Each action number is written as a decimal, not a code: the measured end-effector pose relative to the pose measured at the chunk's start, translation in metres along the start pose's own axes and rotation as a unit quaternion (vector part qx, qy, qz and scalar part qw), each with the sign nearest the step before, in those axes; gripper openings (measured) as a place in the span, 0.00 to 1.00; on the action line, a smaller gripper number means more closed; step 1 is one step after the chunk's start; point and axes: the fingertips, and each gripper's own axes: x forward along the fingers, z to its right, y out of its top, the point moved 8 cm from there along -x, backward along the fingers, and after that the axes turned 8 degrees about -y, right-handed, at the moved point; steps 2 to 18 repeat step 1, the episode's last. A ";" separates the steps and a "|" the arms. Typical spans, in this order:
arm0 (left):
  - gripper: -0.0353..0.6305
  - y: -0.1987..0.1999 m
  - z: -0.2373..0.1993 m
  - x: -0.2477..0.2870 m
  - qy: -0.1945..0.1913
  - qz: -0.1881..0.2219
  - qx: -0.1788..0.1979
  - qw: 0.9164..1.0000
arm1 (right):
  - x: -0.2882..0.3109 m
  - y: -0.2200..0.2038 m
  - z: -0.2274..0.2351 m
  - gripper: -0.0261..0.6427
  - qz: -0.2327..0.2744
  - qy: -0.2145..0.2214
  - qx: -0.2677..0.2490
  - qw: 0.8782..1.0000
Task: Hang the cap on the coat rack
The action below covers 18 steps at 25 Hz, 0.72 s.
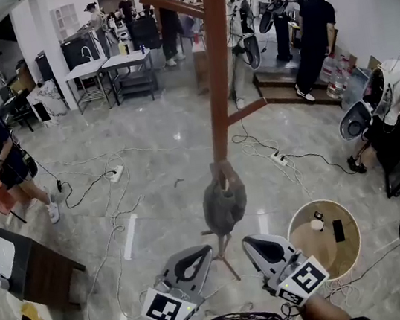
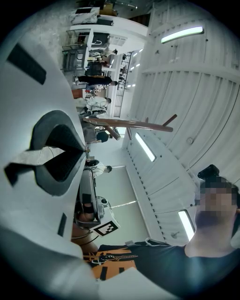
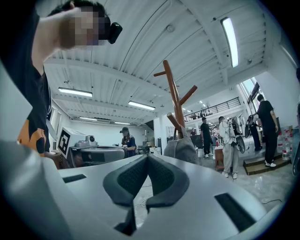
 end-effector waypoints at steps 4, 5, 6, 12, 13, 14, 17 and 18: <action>0.09 -0.001 0.000 -0.001 -0.001 -0.001 0.000 1.000 | 0.000 0.000 -0.001 0.06 0.000 0.000 0.000 1.000; 0.09 -0.001 0.000 -0.001 -0.001 -0.001 0.000 1.000 | 0.000 0.000 -0.001 0.06 0.000 0.000 0.000 1.000; 0.09 -0.001 0.000 -0.001 -0.001 -0.001 0.000 1.000 | 0.000 0.000 -0.001 0.06 0.000 0.000 0.000 1.000; 0.09 -0.001 0.000 -0.001 -0.001 -0.001 0.000 1.000 | 0.000 0.000 -0.001 0.06 0.000 0.000 0.000 1.000; 0.09 -0.001 0.000 -0.001 -0.001 -0.001 0.000 1.000 | 0.000 0.000 -0.001 0.06 0.000 0.000 0.000 1.000; 0.09 -0.001 0.000 -0.001 -0.001 -0.001 0.000 1.000 | 0.000 0.000 -0.001 0.06 0.000 0.000 0.000 1.000; 0.09 -0.001 0.000 -0.001 -0.001 -0.001 0.000 1.000 | 0.000 0.000 -0.001 0.06 0.000 0.000 0.000 1.000; 0.09 -0.001 0.000 -0.001 -0.001 -0.001 0.000 1.000 | 0.000 0.000 -0.001 0.06 0.000 0.000 0.000 1.000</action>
